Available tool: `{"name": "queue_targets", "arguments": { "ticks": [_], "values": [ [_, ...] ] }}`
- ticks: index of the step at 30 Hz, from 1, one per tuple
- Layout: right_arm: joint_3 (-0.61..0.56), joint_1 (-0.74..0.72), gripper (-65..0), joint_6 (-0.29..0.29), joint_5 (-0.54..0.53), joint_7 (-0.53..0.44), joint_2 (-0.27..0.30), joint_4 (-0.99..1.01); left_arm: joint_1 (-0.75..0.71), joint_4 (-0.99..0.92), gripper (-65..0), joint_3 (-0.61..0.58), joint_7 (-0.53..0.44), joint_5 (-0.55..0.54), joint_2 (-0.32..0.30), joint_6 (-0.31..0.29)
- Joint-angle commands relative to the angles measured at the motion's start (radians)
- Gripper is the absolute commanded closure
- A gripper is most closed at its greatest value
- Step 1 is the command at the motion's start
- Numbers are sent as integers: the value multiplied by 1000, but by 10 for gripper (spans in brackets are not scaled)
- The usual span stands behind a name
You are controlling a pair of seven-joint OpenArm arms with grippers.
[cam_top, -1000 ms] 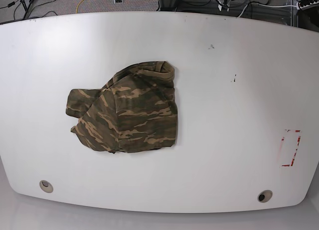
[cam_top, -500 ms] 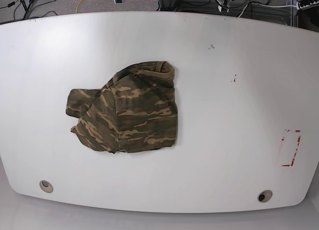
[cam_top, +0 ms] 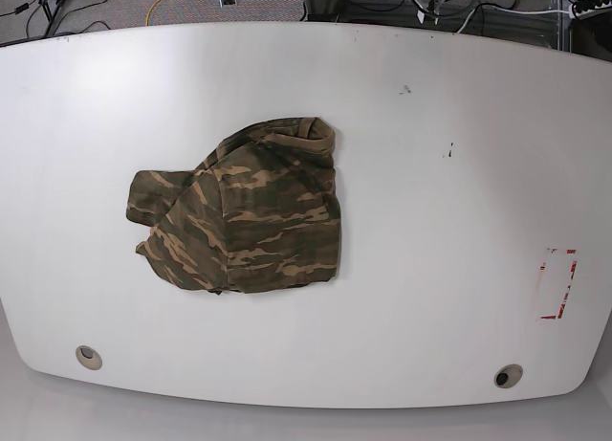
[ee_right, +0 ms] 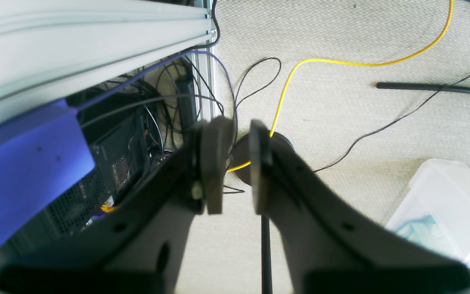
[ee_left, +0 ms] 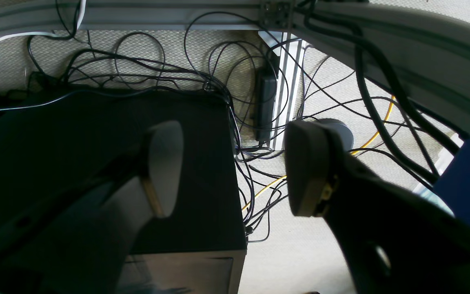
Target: Fold the T-shirt properly
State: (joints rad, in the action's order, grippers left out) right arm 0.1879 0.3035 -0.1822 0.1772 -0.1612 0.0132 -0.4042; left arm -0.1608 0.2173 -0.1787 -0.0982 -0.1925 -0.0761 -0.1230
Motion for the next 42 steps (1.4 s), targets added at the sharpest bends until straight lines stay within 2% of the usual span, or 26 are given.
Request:
{"name": "queue_targets", "arguments": {
  "ticks": [1, 42],
  "values": [
    [-1, 14, -104, 4, -5, -9, -1, -3, -3, 4, -374, -1, -1, 4, -4, 1],
    [-5, 24, -106, -2, -8, -8, -1, -18, 8, 10, -376, -4, 10, 4, -5, -4]
  ]
}}
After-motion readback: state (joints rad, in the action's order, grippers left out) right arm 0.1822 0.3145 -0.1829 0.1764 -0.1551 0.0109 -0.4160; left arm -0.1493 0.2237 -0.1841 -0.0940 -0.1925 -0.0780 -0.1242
